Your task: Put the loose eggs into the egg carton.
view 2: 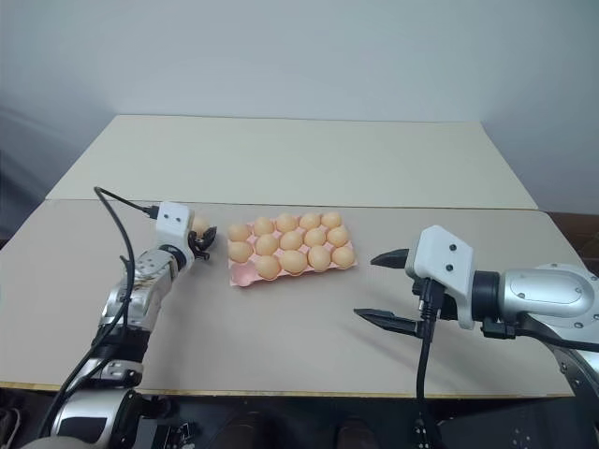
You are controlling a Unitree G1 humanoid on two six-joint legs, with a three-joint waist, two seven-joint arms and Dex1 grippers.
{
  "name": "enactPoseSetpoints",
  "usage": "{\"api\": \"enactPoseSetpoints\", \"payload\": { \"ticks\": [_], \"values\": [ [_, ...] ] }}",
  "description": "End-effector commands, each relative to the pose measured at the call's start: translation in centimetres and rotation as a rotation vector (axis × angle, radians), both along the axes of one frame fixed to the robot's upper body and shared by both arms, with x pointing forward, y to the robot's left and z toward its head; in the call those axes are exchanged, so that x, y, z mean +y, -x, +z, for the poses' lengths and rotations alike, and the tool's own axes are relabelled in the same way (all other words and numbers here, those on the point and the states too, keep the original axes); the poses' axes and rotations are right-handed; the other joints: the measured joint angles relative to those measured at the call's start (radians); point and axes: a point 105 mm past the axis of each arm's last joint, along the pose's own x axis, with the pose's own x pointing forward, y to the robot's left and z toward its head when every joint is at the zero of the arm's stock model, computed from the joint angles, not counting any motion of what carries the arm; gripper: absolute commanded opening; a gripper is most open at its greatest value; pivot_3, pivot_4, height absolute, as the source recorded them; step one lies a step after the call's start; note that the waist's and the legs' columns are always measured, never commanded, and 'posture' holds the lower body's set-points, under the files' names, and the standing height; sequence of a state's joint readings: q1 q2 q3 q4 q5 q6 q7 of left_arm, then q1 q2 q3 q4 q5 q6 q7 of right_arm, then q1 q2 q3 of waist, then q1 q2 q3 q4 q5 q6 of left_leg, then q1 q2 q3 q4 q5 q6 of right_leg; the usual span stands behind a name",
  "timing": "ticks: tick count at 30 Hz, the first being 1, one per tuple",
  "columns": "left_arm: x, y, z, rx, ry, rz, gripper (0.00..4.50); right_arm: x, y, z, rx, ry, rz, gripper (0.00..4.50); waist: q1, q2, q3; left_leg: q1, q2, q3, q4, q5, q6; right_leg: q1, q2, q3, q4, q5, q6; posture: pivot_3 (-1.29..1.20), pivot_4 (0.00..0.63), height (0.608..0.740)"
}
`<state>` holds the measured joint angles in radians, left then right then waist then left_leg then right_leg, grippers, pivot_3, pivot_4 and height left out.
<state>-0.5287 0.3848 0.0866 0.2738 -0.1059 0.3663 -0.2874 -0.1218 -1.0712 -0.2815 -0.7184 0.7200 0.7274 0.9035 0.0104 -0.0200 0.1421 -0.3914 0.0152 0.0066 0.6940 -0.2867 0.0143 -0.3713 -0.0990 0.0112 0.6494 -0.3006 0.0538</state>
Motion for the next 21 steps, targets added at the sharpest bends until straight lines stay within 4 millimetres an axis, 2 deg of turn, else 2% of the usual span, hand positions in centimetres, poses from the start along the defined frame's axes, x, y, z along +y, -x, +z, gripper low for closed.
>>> {"api": "enactPoseSetpoints", "payload": {
  "ticks": [1, 4, 6, 9, 14, 21],
  "values": [
    [-0.6, 2.2, 5.0, -0.179, 0.012, -0.185, 1.97, -0.1, 0.3, 0.9, -0.050, 0.014, -0.006, 4.50, -0.002, 0.000, 0.000, 0.000, 0.000, 0.000, 0.000, 0.000, 0.000, 0.000, 0.000, 0.000, 0.000, 0.000, 0.000, 0.00, 0.150, 0.740],
    [-1.7, 5.3, 6.6, -0.194, 0.060, -0.445, 1.97, 0.0, 0.5, 0.8, -0.050, 0.011, -0.009, 4.50, -0.001, 0.000, 0.000, 0.000, 0.001, 0.000, 0.000, 0.000, 0.000, 0.000, 0.000, 0.000, 0.000, 0.000, 0.000, 0.00, 0.150, 0.740],
    [-2.3, 7.0, 6.6, -0.153, 0.066, -0.615, 1.97, 0.1, 0.5, 0.6, -0.051, 0.004, -0.012, 4.50, -0.001, 0.000, 0.000, 0.001, 0.001, 0.000, 0.000, 0.000, 0.000, 0.000, -0.001, 0.000, 0.000, 0.000, 0.000, 0.00, 0.150, 0.740],
    [-2.9, 8.4, 6.1, -0.057, 0.043, -0.788, 1.97, 0.4, 0.5, 0.5, -0.058, -0.009, -0.017, 4.50, 0.002, 0.000, 0.000, 0.002, 0.001, 0.000, 0.000, 0.000, 0.000, 0.002, -0.001, 0.000, 0.000, 0.000, 0.000, 0.00, 0.150, 0.740],
    [-4.0, 8.7, 4.9, 0.051, -0.073, -0.960, 1.97, 0.8, 0.7, 0.3, -0.078, -0.030, -0.034, 4.50, 0.002, 0.000, 0.000, 0.002, -0.001, 0.000, 0.000, 0.001, 0.001, 0.002, 0.000, -0.001, 0.000, 0.000, 0.000, 0.00, 0.150, 0.740],
    [-5.0, 7.5, 4.0, 0.069, -0.173, -1.017, 1.97, 1.0, 1.3, 0.1, -0.101, -0.049, -0.073, 4.50, -0.001, 0.000, 0.000, 0.001, -0.001, 0.000, 0.000, 0.001, 0.001, 0.001, 0.002, 0.000, 0.000, 0.000, 0.000, 0.00, 0.150, 0.740]
  ]
}}
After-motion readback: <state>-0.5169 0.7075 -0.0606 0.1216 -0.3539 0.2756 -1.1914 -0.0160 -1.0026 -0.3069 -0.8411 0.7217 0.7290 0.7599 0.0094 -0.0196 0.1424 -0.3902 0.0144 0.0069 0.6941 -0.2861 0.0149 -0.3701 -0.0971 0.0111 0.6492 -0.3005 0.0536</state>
